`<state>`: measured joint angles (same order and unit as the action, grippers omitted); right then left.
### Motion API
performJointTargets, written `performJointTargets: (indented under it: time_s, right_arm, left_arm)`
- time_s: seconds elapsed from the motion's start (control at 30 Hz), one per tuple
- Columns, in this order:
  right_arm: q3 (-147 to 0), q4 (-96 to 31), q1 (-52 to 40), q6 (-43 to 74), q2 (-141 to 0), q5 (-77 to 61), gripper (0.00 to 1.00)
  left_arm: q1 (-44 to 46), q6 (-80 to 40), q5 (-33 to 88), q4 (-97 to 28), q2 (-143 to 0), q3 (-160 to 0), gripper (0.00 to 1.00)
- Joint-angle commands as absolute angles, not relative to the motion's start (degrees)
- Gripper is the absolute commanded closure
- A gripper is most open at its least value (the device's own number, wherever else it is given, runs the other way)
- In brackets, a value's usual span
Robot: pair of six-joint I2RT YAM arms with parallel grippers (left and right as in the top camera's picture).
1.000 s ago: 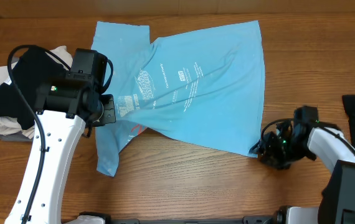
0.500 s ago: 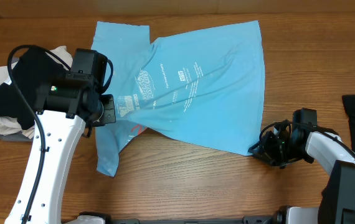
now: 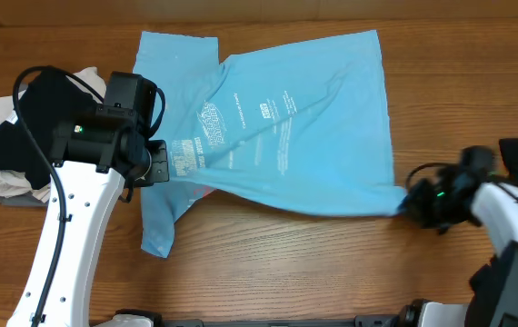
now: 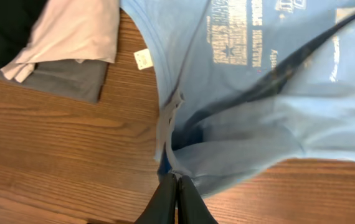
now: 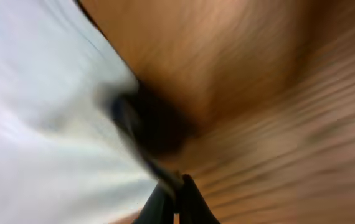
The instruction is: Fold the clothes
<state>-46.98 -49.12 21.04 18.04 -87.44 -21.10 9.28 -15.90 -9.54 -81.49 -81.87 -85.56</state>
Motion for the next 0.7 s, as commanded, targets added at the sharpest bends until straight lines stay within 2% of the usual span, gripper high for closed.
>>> performJointTargets:
  time_s: [0.0, 0.3, 0.67]
  right_arm:
    - [-53.8, -50.4, 24.7, 18.2, -83.5, -16.0, 0.96]
    - [-57.8, -52.0, 29.1, 18.2, -82.9, -15.0, 0.96]
    - [-60.2, -49.1, 29.8, 18.3, -82.9, -15.5, 0.96]
  left_arm:
    - [9.0, -13.6, -6.6, -81.6, -81.3, -86.8, 0.96]
    - [9.0, -11.1, 6.0, -83.6, -81.3, -86.7, 0.96]
    - [11.0, -11.2, 10.8, -83.2, -81.3, -81.3, 0.96]
